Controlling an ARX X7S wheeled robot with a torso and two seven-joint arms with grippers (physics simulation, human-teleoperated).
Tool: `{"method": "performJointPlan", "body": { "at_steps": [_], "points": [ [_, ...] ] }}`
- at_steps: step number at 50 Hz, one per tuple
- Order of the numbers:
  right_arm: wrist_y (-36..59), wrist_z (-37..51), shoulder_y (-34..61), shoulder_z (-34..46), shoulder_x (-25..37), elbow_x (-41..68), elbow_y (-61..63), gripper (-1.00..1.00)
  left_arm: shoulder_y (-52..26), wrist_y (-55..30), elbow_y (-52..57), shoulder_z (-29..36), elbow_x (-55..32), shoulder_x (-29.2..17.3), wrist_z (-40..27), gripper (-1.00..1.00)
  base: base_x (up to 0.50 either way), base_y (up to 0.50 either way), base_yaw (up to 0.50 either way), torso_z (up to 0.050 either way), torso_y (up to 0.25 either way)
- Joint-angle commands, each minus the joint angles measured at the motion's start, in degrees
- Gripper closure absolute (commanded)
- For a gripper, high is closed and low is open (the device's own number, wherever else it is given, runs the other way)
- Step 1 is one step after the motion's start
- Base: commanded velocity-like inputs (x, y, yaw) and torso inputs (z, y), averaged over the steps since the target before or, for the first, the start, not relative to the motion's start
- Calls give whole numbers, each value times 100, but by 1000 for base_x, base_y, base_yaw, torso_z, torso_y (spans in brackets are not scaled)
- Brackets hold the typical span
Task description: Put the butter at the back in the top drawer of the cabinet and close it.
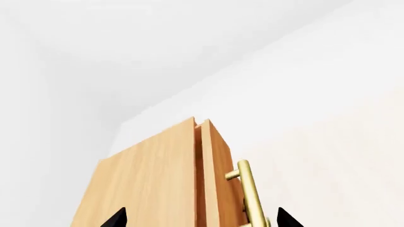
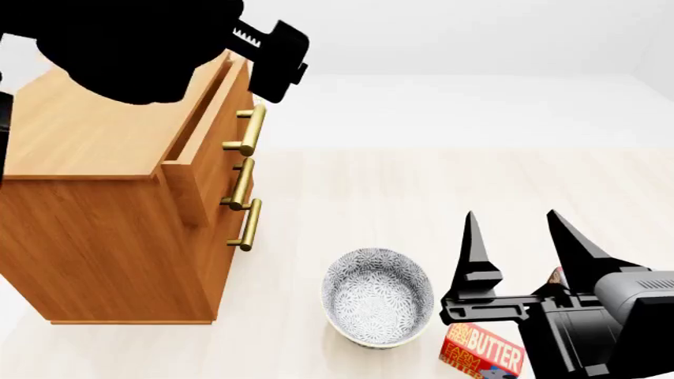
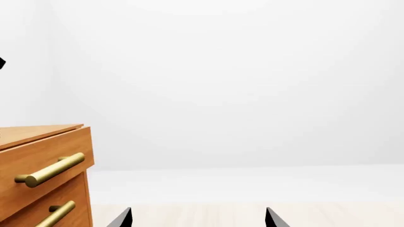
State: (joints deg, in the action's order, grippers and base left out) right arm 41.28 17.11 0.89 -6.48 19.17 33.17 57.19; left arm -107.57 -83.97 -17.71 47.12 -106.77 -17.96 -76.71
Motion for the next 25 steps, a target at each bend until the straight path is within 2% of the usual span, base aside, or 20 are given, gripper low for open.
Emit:
{"method": "performJointPlan", "body": {
  "at_steps": [1, 15, 25],
  "points": [
    [4, 83, 24, -17, 89, 143, 6, -100, -702, -342, -1659, 651, 32, 560, 606, -100, 0, 0, 0, 0, 0],
    [-58, 144, 9, 25, 182, 232, -38, -100, -1028, -285, -2534, 1246, 492, 934, 1634, -100, 0, 0, 0, 0, 0],
    [-136, 168, -18, 49, 230, 252, -80, -100, -1093, -305, -3197, 1468, 428, 1181, 1958, -100, 0, 0, 0, 0, 0]
  ]
}}
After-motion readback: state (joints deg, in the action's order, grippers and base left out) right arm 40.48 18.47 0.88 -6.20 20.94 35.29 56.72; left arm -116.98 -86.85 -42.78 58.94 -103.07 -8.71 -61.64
